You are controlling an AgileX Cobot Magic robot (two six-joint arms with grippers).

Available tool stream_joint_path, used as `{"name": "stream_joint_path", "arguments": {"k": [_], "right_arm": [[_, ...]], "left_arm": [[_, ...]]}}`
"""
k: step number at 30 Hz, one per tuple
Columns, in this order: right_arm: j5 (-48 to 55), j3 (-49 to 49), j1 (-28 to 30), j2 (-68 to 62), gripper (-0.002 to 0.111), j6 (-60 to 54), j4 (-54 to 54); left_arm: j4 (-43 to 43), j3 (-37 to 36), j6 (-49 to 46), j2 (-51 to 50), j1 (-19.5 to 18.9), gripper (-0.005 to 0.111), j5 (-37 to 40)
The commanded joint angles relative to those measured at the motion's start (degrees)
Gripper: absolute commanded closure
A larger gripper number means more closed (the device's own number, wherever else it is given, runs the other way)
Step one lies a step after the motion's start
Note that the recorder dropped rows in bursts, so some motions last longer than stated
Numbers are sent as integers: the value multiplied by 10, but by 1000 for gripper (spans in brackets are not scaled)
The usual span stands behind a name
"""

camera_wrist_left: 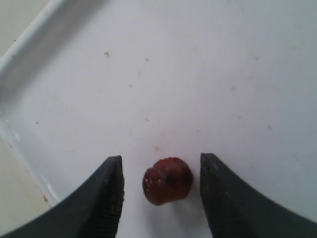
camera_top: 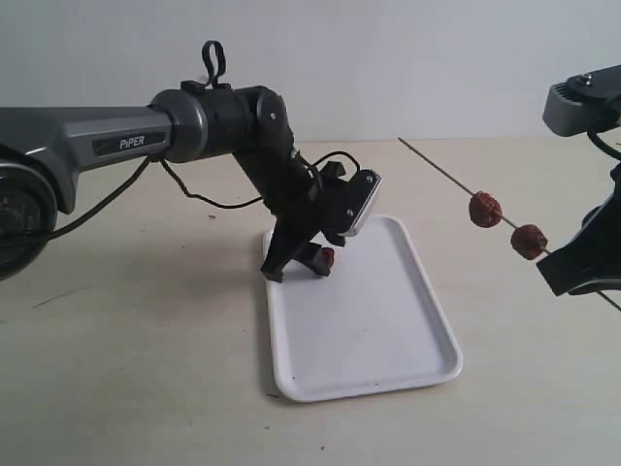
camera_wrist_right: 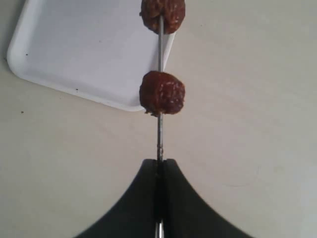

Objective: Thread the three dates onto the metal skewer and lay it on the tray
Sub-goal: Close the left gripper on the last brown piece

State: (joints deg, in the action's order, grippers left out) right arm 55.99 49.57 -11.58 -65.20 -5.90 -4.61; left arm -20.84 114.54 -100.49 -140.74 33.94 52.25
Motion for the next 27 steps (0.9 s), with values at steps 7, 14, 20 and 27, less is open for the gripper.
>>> {"name": "stream_joint_path", "arguments": {"k": [7, 14, 20, 27], "right_arm": [[-2, 0, -1, 4, 108, -5, 6], [-1, 0, -1, 4, 108, -5, 5], [1, 0, -1, 4, 108, -5, 5], [1, 0, -1, 4, 108, -5, 5]], "left_arm": [[0, 1, 5, 2, -10, 58, 29], [-26, 1, 5, 2, -10, 63, 27], [-25, 1, 28, 2, -10, 70, 27], [-18, 1, 28, 2, -10, 89, 25]]}}
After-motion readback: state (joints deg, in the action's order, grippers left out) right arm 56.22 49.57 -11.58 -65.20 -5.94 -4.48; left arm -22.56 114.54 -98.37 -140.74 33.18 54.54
